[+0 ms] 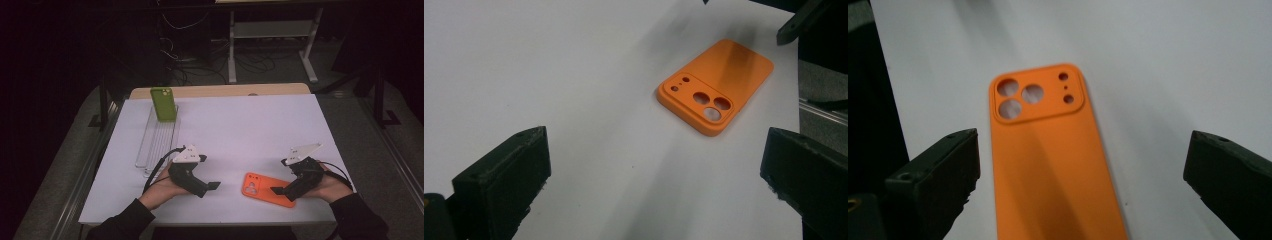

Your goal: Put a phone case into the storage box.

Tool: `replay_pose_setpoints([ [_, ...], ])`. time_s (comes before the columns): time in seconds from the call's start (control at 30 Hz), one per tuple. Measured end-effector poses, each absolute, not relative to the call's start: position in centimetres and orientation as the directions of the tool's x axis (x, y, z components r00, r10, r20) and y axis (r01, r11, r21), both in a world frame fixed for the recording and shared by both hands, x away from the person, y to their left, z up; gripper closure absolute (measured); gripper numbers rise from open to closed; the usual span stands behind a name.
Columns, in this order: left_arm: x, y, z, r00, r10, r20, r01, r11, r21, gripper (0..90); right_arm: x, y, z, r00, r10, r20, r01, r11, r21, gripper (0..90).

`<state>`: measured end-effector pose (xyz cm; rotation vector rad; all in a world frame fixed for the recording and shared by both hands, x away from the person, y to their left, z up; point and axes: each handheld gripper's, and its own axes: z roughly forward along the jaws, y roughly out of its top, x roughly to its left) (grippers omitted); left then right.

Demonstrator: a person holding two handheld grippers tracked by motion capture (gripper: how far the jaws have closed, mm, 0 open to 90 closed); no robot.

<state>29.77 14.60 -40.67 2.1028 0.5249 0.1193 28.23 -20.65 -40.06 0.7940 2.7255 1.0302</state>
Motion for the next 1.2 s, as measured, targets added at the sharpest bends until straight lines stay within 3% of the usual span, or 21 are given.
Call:
replay_pose_setpoints([
  [0.63, 29.7, 14.6, -40.8, 0.903, 0.411, -0.125, 0.327, -0.469, 0.821, 0.0, 28.4, -19.4, -43.4, -0.904, 0.426, 0.045, 0.389, 0.772, 0.503, 4.0],
  [1.2, 29.7, 14.5, -40.9, 0.905, 0.409, -0.119, 0.323, -0.475, 0.819, 0.0, 28.1, -19.1, -44.0, -0.925, 0.38, 0.0, 0.334, 0.812, 0.478, 12.7],
])
